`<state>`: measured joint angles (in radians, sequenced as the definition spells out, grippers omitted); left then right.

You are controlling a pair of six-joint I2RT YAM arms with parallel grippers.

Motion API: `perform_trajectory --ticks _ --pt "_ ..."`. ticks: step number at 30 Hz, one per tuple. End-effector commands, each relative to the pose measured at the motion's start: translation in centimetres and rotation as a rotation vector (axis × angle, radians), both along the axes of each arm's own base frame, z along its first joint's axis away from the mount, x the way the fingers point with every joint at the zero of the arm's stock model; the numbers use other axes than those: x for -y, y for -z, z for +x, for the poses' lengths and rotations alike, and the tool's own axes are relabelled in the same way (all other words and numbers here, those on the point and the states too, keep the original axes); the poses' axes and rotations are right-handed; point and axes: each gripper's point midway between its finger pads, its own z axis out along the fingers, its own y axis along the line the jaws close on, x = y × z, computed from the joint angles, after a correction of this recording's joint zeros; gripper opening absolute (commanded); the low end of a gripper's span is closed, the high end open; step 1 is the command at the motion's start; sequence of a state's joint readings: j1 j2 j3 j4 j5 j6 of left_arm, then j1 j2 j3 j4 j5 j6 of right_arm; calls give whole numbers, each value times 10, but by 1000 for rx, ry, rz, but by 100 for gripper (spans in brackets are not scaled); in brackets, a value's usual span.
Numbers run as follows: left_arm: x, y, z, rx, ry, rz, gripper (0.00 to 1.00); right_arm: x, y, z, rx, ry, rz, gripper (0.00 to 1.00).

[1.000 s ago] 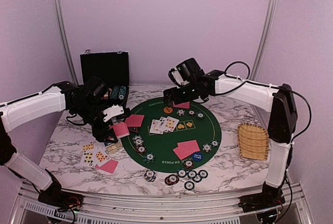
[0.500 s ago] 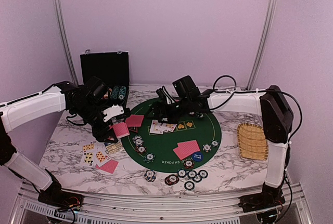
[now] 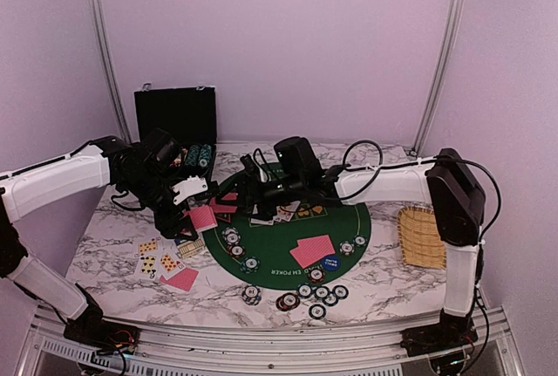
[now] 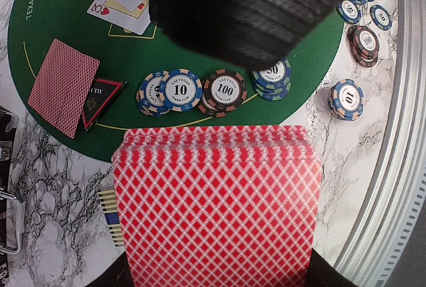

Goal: Distribute texas hold em gaming equipment

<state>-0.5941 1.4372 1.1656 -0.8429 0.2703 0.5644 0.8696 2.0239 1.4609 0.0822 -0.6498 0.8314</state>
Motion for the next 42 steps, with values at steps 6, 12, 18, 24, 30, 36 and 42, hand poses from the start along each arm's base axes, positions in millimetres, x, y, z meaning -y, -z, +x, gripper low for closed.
perform_trajectory --ticks 6,12,18,24,30,36,42 --pt "6 -18 5 25 1 -45 0 -16 -5 -9 -34 -17 87 99" --pt "7 -19 6 26 0 -47 0 -19 -10 -11 -42 -15 128 99" --pt "6 -19 6 26 -2 -45 0 -23 -12 -14 -56 -24 157 99" --pt "6 -19 6 28 -3 -45 0 -28 -5 -18 -79 -39 160 99" --pt "7 -20 6 25 -3 -48 0 -30 2 -20 -111 -47 168 99" --pt "8 -19 7 22 -2 -48 0 -42 2 -27 -120 -80 185 99" --pt "9 -20 7 20 0 -52 0 -55 1 -33 -149 -109 219 98"
